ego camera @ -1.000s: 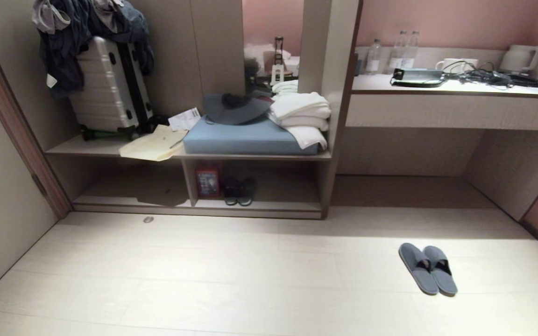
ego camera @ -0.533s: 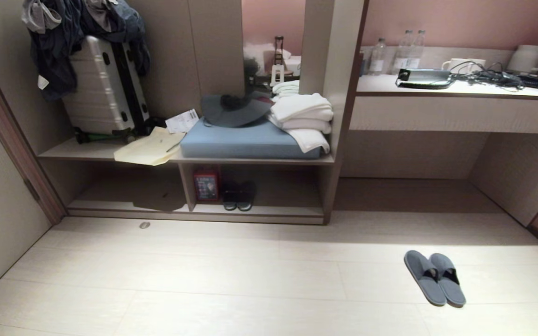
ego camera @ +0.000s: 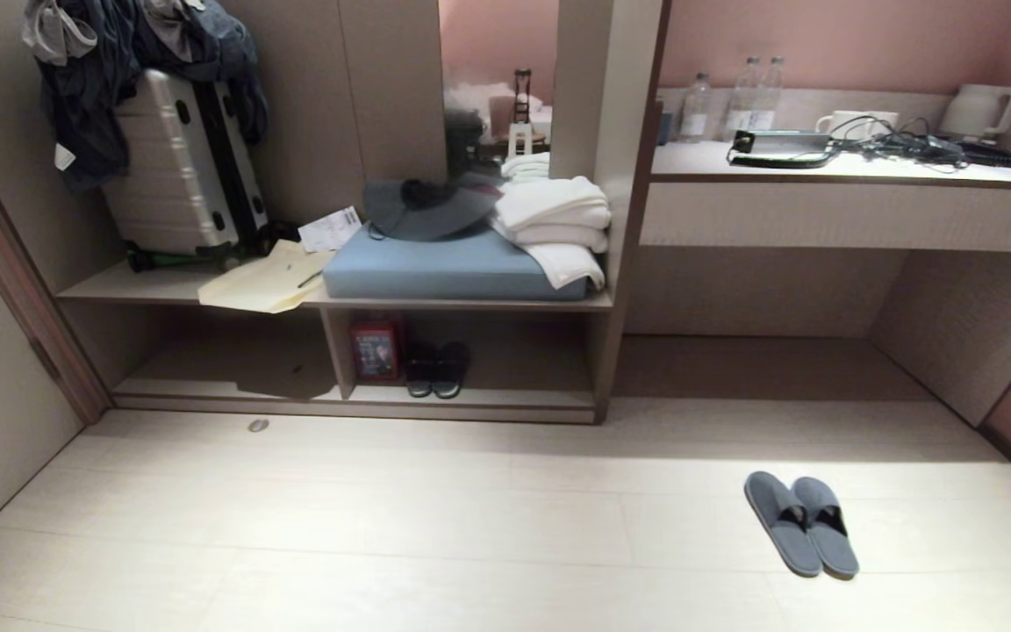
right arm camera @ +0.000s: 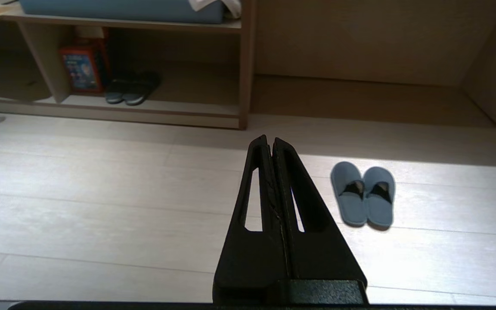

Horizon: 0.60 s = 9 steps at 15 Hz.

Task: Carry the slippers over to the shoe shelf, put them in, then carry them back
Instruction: Pick up the slippers on the floor

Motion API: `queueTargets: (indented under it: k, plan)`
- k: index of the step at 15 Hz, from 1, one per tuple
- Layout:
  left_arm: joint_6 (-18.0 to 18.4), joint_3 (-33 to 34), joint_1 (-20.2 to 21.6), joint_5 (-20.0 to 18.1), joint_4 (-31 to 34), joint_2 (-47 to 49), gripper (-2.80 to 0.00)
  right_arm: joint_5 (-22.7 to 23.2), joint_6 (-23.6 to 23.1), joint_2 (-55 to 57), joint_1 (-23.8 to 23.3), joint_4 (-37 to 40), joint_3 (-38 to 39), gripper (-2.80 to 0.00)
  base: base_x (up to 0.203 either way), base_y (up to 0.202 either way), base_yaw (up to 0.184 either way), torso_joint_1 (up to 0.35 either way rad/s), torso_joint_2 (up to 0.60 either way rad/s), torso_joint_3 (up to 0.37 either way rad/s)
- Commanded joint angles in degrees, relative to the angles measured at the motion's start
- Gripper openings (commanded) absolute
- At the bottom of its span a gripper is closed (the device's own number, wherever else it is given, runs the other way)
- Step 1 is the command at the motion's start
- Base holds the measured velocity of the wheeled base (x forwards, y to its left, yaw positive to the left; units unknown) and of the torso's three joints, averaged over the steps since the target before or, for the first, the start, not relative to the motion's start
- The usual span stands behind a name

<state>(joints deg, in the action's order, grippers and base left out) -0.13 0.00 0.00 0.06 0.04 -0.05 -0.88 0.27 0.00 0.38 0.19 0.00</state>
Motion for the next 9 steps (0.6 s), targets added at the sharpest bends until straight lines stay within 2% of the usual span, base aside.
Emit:
queueTargets:
  k: [1, 9]
  plan:
    - [0.0, 0.1, 0.1, 0.0, 0.0, 0.0, -2.80, 0.0, 0.0, 0.0, 0.0, 0.0, 0.0, -2.80, 0.000, -0.195, 0.003, -0.002, 0.00, -0.002]
    - [0.0, 0.1, 0.1, 0.0, 0.0, 0.0, -2.80, 0.0, 0.0, 0.0, 0.0, 0.0, 0.0, -2.80, 0.000, -0.196, 0.004, 0.001, 0.00, 0.003]
